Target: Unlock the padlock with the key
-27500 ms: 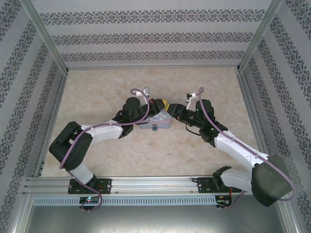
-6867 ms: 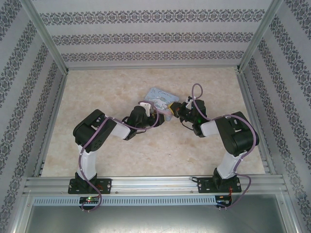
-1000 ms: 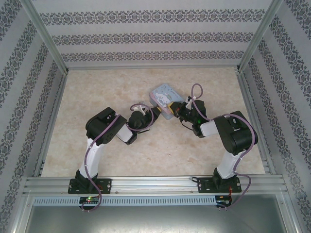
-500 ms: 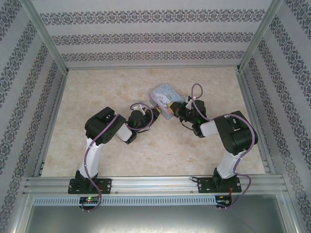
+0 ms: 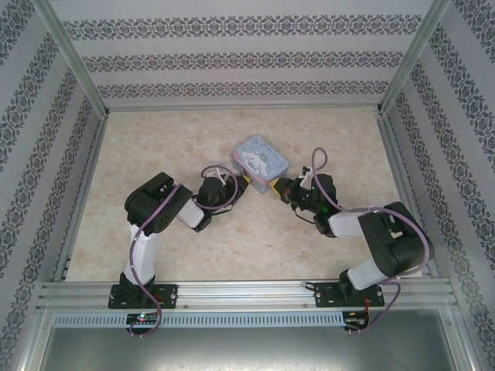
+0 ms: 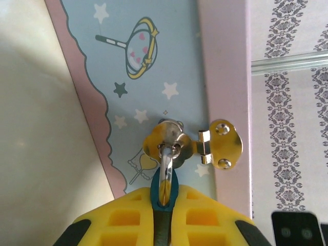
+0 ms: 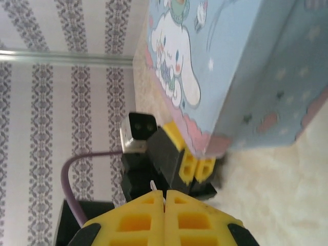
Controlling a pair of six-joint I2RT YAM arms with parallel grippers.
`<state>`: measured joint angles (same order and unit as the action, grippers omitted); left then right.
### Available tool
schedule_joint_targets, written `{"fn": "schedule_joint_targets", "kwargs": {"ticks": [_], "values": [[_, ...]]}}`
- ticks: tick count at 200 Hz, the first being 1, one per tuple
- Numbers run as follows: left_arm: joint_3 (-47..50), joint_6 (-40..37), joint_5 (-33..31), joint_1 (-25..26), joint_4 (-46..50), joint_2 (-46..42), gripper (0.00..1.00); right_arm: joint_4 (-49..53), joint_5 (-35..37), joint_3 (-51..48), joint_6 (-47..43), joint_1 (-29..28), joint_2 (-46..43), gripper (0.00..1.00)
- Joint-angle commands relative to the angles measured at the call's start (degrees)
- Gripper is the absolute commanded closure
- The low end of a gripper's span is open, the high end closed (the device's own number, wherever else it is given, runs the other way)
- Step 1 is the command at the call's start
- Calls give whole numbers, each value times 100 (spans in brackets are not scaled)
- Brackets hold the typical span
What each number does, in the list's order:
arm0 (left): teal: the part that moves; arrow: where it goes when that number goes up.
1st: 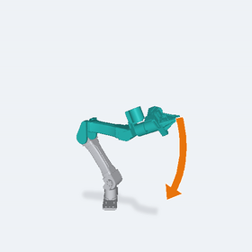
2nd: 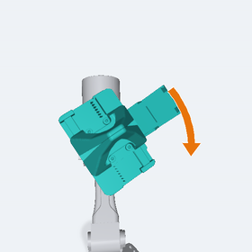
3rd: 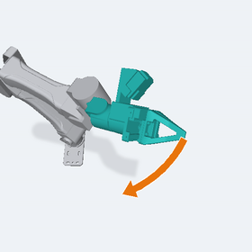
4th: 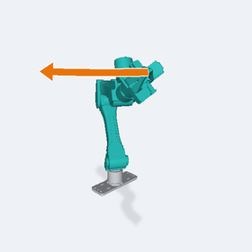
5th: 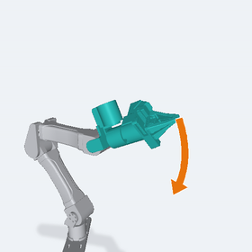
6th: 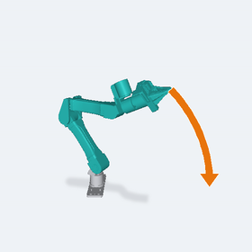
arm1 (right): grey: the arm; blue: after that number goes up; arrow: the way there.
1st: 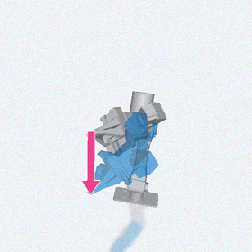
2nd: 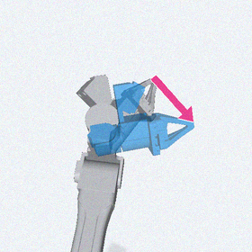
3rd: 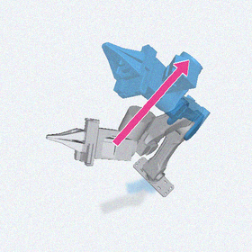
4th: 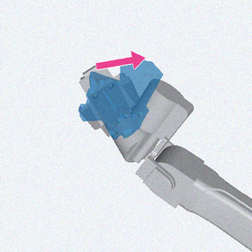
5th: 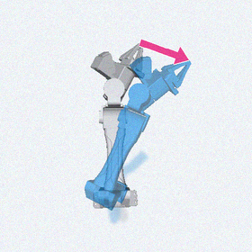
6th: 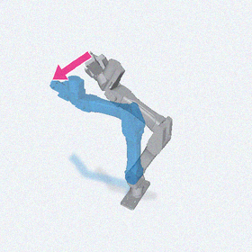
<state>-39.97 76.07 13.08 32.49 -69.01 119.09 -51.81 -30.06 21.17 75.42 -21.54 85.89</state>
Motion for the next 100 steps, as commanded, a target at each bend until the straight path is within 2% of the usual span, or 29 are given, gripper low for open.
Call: {"fn": "schedule_joint_targets", "kwargs": {"ticks": [1,48,100], "values": [[378,459,-130,-32,-229,-220,100,22,136,-453,-202,-295,-331,100],[1029,755,-434,214,7,-940,100,48,893,-937,-45,-1024,-702,100],[1173,1130,-745,586,318,-1443,100,-50,1558,-767,196,-1663,-459,100]]}}
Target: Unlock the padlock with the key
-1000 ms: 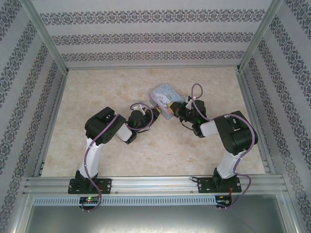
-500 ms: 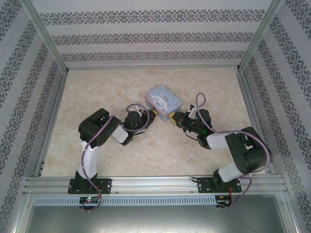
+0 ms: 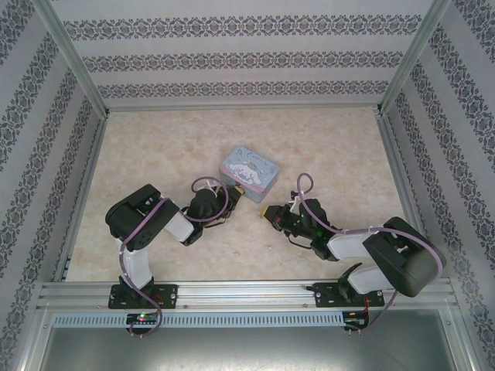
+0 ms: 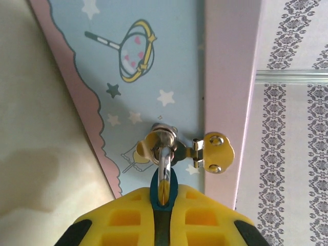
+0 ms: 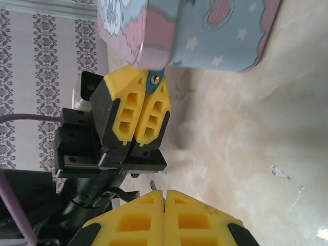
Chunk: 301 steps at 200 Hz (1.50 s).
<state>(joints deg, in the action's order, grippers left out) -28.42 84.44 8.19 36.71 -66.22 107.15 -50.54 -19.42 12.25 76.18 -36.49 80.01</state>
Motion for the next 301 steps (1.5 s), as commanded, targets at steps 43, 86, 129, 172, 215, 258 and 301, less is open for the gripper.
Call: {"fn": "schedule_joint_targets", "kwargs": {"ticks": [43,86,129,172,215,258,301], "values": [[34,594,-362,353,-150,-239,100,-405,753,259,335,-196,515,100],[26,842,-692,563,-327,-166,100,-500,1036,365,554,-244,616,100],[-76,1059,-1018,754,-664,49,100,-491,1350,368,877,-281,635,100],[-192,1197,-1210,877,-940,300,100,-483,1620,373,1087,-370,681,100],[-237,1240,-1310,943,-1021,390,100,-472,1705,452,1244,-397,829,100],[-233,1249,-1328,961,-1052,412,100,-568,1756,497,1320,-431,1041,100],[-223,1249,-1337,972,-1060,449,100,-571,1759,598,1315,-431,1118,100]]}}
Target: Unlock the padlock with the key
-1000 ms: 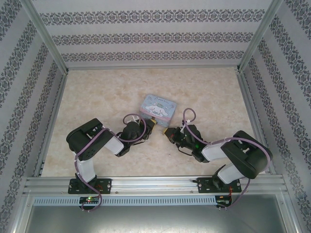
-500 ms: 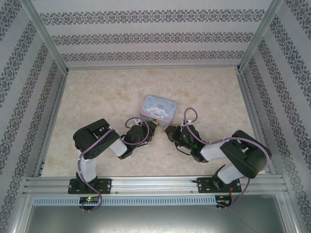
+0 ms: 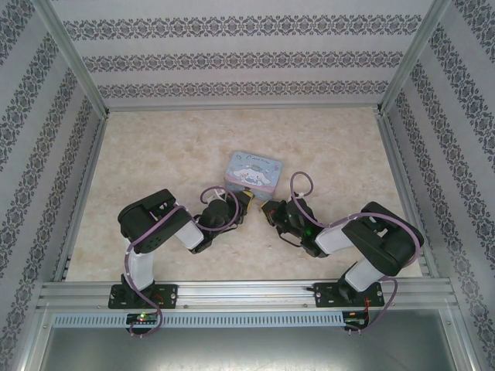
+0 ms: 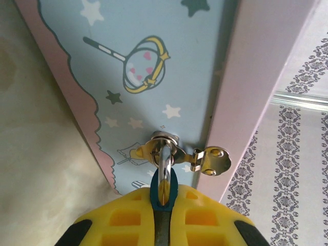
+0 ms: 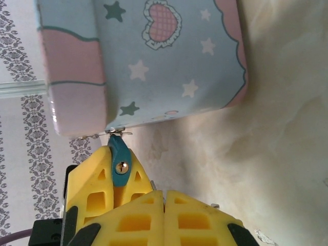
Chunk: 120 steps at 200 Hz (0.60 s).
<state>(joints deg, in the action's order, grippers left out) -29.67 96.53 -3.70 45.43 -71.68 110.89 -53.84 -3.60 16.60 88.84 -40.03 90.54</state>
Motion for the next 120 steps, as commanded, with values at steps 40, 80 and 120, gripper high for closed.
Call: {"fn": "schedule_joint_targets", "kwargs": {"ticks": [40,80,120], "values": [[-83,41,-148,107,-540,126,100,-215,151,273,28,-80,120,100],[-74,54,-148,124,-566,161,100,-223,123,273,20,-74,209,100],[-75,58,-148,142,-578,166,100,-239,108,475,11,-66,284,100]]}}
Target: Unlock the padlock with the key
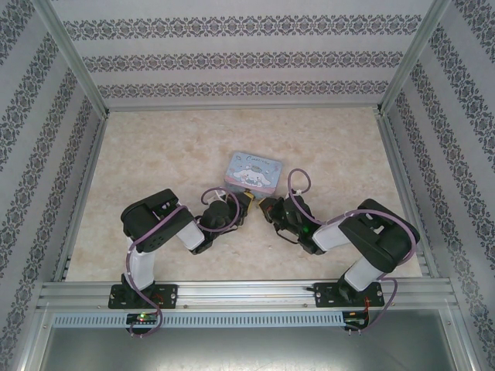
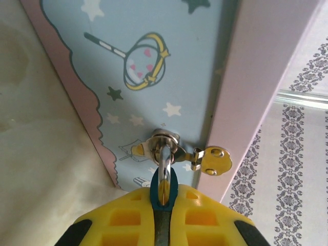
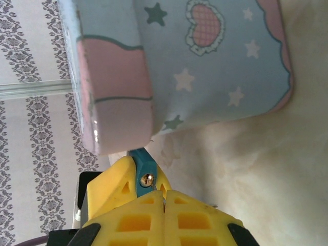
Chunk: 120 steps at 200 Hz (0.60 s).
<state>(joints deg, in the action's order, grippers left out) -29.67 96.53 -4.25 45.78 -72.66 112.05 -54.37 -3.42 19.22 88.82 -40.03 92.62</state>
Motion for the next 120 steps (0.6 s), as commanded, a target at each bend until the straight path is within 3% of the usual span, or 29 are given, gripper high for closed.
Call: {"fn": "schedule_joint_targets", "kwargs": {"ticks": [1,120], "values": [[-74,58,-98,107,-478,52,100,-183,89,213,13,-62,79,100],[-125,74,-85,133,-521,166,100,-183,-38,333,-31,-34,28,100]]}}
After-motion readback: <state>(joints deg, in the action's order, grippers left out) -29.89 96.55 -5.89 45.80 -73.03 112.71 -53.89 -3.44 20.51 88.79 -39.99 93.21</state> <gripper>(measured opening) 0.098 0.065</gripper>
